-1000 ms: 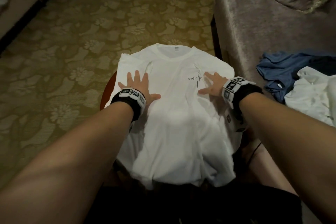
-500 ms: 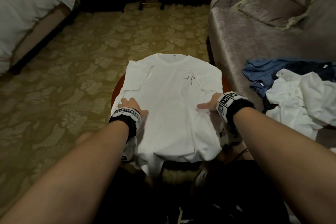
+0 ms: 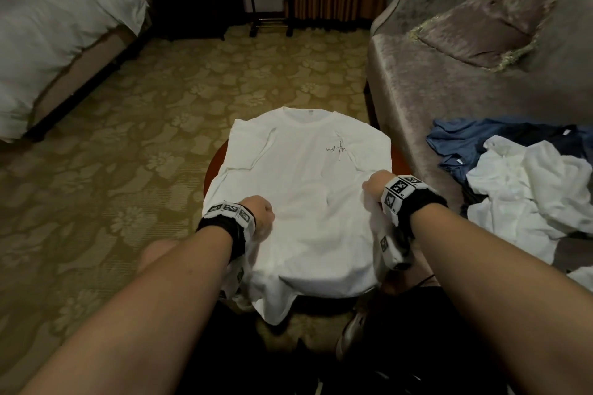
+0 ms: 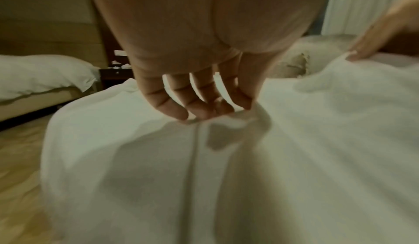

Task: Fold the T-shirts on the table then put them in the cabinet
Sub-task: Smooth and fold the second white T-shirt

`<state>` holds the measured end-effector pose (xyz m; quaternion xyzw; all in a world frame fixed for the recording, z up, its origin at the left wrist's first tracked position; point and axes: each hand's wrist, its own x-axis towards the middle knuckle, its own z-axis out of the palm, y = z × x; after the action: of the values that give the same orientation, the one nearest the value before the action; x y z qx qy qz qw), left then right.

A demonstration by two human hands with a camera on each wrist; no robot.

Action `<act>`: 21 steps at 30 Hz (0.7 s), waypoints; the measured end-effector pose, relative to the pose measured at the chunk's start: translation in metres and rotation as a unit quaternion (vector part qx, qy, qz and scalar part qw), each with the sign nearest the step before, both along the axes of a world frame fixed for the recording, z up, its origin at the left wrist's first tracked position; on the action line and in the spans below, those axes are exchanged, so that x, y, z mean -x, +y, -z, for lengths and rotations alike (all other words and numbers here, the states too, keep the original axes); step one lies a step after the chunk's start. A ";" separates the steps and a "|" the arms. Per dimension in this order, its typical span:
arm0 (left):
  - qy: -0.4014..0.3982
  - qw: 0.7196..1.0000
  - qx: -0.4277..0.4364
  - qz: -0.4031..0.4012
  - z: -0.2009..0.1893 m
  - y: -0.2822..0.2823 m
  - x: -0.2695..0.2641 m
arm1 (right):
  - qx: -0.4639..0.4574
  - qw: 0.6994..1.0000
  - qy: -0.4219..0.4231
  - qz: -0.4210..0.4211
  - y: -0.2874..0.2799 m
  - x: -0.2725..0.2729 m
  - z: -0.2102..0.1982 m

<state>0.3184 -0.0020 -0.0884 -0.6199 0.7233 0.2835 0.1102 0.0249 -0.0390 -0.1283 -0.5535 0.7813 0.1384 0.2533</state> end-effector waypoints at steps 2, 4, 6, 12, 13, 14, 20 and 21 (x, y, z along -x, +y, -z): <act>0.013 0.998 0.058 -0.031 -0.014 -0.010 0.000 | 0.051 0.996 -0.046 0.063 0.014 -0.009 -0.034; 0.043 0.989 0.114 -0.085 -0.034 -0.023 0.001 | 0.152 0.975 -0.104 0.122 0.029 -0.015 -0.069; 0.085 0.972 0.176 -0.134 -0.053 -0.037 0.003 | 0.223 0.943 -0.170 0.179 0.023 -0.012 -0.080; 0.177 0.959 0.179 -0.131 -0.056 -0.037 0.015 | 0.259 0.905 -0.275 0.197 0.018 -0.021 -0.089; 0.141 0.974 0.151 -0.090 -0.052 -0.031 0.017 | 0.243 0.921 -0.258 0.160 0.023 -0.024 -0.088; 0.105 0.987 0.107 -0.051 -0.047 -0.025 0.019 | 0.224 0.932 -0.253 0.128 0.028 -0.028 -0.085; -0.109 0.987 -0.033 0.115 -0.008 -0.003 0.020 | 0.038 0.960 -0.276 -0.006 0.051 -0.050 -0.063; -0.144 0.980 -0.021 0.132 -0.004 -0.001 0.019 | 0.019 0.964 -0.263 -0.028 0.053 -0.053 -0.062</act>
<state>0.2996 -0.0030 -0.0845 -0.5507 0.7696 0.1890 0.2624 0.0775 0.0145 -0.0659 -0.5966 0.6738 -0.0195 0.4354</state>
